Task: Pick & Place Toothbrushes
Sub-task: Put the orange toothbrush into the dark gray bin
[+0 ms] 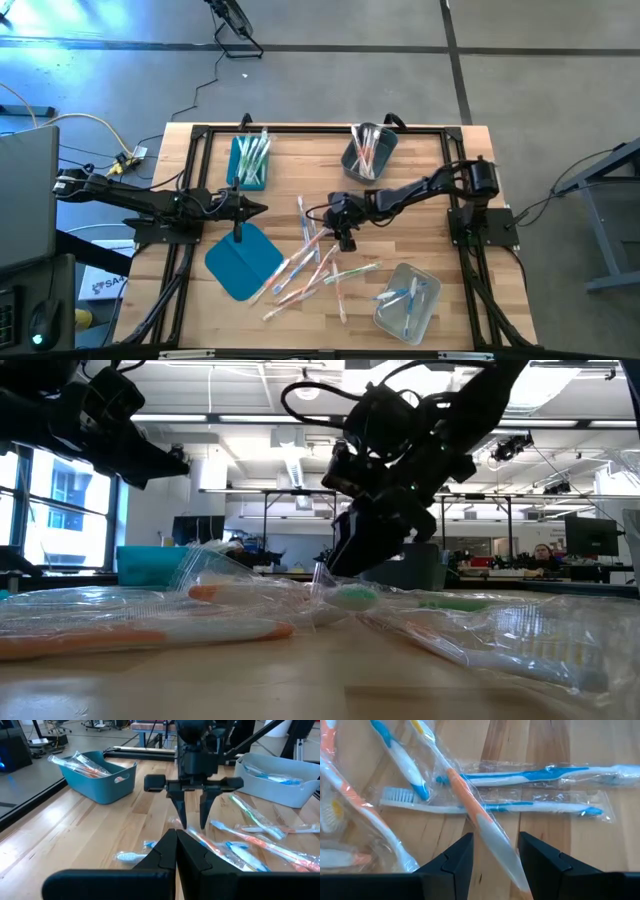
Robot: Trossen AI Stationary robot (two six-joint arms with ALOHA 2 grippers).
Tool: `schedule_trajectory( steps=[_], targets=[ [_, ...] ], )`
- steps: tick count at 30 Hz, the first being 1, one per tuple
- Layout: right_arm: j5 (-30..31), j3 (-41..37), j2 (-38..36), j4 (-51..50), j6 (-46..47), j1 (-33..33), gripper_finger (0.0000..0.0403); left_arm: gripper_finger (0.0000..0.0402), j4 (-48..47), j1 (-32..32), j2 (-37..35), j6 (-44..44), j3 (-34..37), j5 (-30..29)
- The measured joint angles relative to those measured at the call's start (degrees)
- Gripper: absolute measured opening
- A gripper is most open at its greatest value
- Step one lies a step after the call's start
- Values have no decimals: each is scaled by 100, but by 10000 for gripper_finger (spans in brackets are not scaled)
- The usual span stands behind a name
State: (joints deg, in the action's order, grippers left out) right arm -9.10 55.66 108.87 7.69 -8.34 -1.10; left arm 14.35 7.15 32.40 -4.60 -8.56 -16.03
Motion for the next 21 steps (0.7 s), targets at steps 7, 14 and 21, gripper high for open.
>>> schedule_trajectory(
  steps=[7, 14, 21],
  targets=[
    [15, 2, 221, -9, -100, -2, 149, 0, 1, -1, -2, -2, 0, -2],
    [13, 2, 222, 14, -109, 0, 129, 0, 2, -1, -2, -2, 0, -22],
    [13, 2, 222, -16, -107, 0, 104, 0, 2, -1, -2, -2, 0, -22]
  ],
)
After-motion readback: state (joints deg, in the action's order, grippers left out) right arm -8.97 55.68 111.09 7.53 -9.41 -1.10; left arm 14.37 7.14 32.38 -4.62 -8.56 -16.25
